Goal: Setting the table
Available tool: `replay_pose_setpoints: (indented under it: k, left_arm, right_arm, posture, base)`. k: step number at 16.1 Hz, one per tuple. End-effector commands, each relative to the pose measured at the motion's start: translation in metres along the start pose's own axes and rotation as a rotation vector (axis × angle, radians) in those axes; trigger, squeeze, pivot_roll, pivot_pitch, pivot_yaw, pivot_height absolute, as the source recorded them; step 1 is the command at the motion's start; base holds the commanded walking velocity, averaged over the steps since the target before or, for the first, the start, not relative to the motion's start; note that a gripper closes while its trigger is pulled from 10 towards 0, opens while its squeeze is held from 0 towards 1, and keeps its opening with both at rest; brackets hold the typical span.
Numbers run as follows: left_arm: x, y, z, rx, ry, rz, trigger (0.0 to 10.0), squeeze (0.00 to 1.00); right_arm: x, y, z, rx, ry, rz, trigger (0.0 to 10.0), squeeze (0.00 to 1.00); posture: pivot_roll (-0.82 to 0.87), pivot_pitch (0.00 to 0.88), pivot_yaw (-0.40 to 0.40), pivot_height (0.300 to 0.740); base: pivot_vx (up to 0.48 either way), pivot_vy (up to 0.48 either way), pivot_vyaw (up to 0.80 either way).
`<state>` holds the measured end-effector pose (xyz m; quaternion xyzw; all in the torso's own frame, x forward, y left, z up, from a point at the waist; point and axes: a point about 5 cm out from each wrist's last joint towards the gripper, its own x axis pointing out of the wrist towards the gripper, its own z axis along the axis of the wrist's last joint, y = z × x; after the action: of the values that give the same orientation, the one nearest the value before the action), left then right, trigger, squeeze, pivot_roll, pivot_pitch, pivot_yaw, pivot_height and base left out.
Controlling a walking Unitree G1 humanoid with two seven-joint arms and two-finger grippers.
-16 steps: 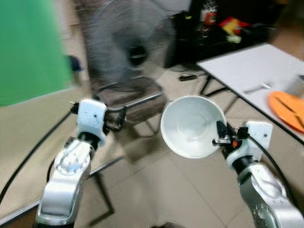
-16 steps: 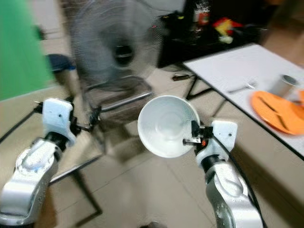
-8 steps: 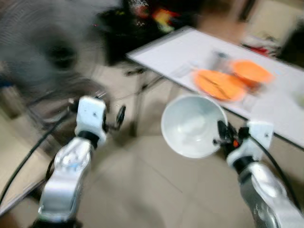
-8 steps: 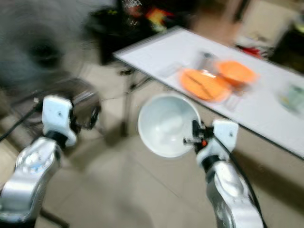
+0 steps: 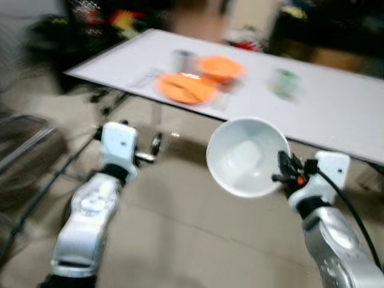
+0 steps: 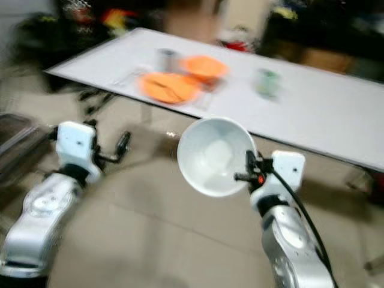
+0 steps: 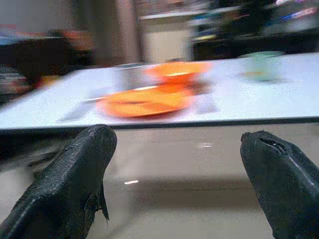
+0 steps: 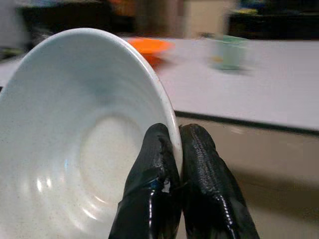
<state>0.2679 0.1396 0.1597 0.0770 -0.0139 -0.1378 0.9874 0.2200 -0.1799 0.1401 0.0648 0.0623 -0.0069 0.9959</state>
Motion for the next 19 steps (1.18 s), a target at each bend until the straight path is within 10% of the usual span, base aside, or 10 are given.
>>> replay_pose_setpoints:
  k: [1,19]
  left_arm:
    - [-0.001,0.005,0.001,0.009,0.008,0.006,10.0,0.00]
    - [-0.010,0.003,-0.010,-0.030,0.037,-0.020,10.0,0.00]
  right_arm:
    - [0.000,0.003,0.011,0.008,-0.054,0.007,10.0,0.00]
    - [0.001,-0.006,0.010,0.050,-0.032,-0.004,10.0,0.00]
  posture:
    - [0.02,0.000,-0.048,0.740]
    - [0.02,0.000,-0.066,0.740]
  base:
    - [0.000,0.000,-0.80]
    - [0.166,0.000,-0.19]
